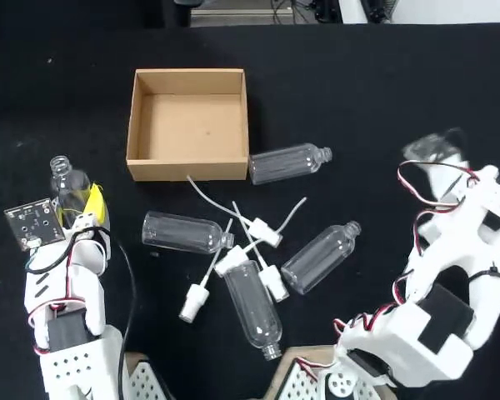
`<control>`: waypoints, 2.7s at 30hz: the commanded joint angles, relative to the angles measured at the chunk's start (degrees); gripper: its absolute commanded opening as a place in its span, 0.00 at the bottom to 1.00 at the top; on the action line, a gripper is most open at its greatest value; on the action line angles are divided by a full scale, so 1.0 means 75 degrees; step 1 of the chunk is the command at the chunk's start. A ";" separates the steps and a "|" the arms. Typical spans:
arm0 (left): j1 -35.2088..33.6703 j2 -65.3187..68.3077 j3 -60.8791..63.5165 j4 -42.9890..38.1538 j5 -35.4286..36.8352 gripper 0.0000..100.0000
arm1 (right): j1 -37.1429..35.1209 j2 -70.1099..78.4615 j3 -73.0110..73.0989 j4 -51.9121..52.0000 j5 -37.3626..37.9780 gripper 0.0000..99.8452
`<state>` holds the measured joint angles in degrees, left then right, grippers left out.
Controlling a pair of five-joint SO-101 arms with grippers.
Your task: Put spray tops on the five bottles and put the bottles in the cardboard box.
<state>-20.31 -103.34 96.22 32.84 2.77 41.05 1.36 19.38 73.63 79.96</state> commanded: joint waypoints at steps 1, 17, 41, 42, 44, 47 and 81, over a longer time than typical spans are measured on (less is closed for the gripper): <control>0.0053 -0.0070 0.0158 0.0000 0.0059 0.03 | 0.0152 0.0064 -0.0322 0.0094 0.3317 0.27; 0.0053 -0.0070 0.0158 0.0000 0.0059 0.03 | 0.0445 0.0592 0.0580 -0.1207 0.6576 0.27; 0.0053 -0.0070 0.0158 0.0000 0.0059 0.03 | 0.0457 0.0627 0.1002 -0.2895 -0.1618 0.02; 0.0053 -0.0070 0.0158 0.0000 0.0059 0.03 | 0.0481 0.0627 0.0990 -0.2895 -0.2368 0.02; 0.0053 -0.0070 0.0158 0.0000 0.0059 0.03 | 0.0527 0.0627 0.0967 -0.2895 -0.3388 0.02; 0.0053 -0.0070 0.0158 0.0000 0.0059 0.03 | 0.0492 0.0627 0.0721 -0.2649 -0.3692 0.09; -0.0463 -0.0105 0.0158 0.0000 0.0059 0.03 | -0.0258 0.1084 -0.0592 -0.2098 -0.4255 0.01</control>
<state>-23.21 -103.34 96.22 32.84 2.77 38.51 15.78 18.77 56.75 50.68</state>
